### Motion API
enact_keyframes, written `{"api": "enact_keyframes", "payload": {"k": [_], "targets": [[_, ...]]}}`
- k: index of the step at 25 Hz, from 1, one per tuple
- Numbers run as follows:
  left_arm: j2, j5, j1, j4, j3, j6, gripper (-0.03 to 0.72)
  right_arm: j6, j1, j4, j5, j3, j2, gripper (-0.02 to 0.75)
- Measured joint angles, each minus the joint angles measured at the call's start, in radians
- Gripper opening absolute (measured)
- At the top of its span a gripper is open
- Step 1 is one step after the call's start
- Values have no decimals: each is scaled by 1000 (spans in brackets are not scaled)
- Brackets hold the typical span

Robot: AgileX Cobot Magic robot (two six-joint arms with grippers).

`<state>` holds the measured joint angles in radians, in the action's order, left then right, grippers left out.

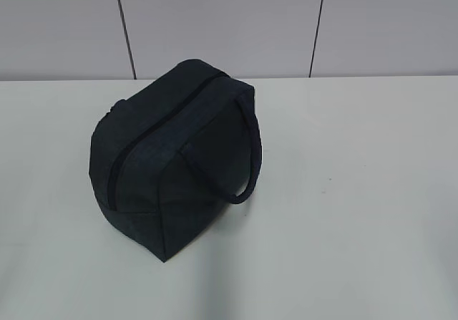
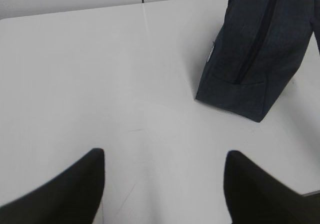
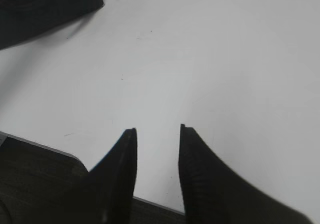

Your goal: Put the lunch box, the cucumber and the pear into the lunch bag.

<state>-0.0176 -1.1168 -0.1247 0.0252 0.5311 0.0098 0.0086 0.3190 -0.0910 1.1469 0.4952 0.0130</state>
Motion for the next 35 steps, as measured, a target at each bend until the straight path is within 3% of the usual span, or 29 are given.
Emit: {"api": "enact_keyframes", "payload": {"k": [12, 20, 24, 29, 35], "targets": [[0, 0, 0, -6, 0, 0, 445, -2, -8, 0, 0, 0, 0, 236], [0, 0, 2, -6, 0, 0, 445, -2, -188, -1, -2, 0, 2, 236], [0, 1, 53, -7, 0, 0, 445, -2, -252, -9, -2, 0, 4, 236], [0, 1, 139, -7, 0, 0, 445, -2, -262, -19, -2, 0, 4, 236], [0, 1, 154, -7, 0, 0, 445, -2, -262, -26, -2, 0, 4, 236]]}}
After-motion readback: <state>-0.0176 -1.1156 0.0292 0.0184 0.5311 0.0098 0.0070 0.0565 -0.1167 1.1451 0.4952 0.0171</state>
